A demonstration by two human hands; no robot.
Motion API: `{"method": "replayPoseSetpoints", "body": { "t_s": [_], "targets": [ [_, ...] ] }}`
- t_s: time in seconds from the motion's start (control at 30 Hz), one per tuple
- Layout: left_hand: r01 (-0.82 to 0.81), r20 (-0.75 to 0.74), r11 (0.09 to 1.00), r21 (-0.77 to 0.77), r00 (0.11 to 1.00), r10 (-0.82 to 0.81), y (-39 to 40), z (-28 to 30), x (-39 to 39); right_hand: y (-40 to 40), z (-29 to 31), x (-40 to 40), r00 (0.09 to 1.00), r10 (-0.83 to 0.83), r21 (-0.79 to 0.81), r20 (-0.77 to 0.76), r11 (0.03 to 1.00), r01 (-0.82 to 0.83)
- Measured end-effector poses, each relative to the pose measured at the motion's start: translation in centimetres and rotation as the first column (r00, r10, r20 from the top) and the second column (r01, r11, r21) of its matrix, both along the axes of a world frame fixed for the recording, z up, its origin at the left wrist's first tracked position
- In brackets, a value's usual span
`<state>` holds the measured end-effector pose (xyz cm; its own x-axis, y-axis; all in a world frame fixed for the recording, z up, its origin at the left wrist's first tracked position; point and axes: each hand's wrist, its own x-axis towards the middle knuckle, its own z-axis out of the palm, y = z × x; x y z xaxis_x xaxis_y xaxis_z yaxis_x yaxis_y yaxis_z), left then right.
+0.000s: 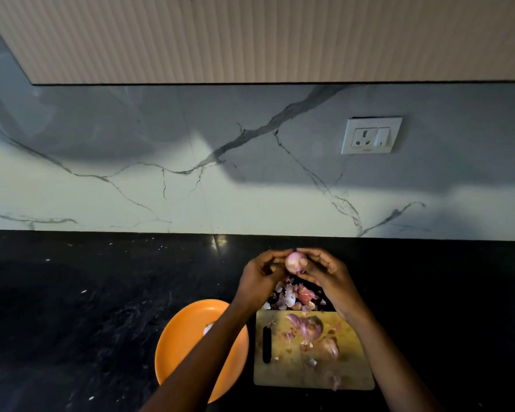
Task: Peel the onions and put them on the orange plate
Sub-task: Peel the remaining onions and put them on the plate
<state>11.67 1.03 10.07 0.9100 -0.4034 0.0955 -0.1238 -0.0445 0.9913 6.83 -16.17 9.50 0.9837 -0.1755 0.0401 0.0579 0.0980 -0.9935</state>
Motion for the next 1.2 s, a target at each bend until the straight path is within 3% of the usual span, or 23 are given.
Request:
{"method": "replayPoseSetpoints", "body": {
  "t_s": [0.5, 0.73, 1.07, 1.2],
  "targets": [
    [0.02, 0.043, 0.999, 0.041, 0.999, -0.022, 0.1, -0.2, 0.0, -0.2, -0.3, 0.0, 1.0, 0.007, -0.028, -0.017, 1.0, -0.008],
    [0.031, -0.094, 0.997, -0.068, 0.995, -0.038, -0.1, -0.4, 0.0, -0.2, -0.3, 0.2, 1.0, -0.016, -0.007, -0.014, 1.0, 0.016],
    [-0.132, -0.09, 0.985, -0.108, 0.988, 0.123, -0.7, -1.0, -0.1, -0.2, 0.0, -0.2, 1.0, 0.004, 0.084, -0.012, 0.996, -0.003],
    [-0.184, -0.024, 0.983, 0.025, 0.983, 0.185, -0.2, -2.2, 0.5, -0.2, 0.1, -0.2, 1.0, 0.007, 0.176, -0.03, 0.984, -0.002]
  ]
}}
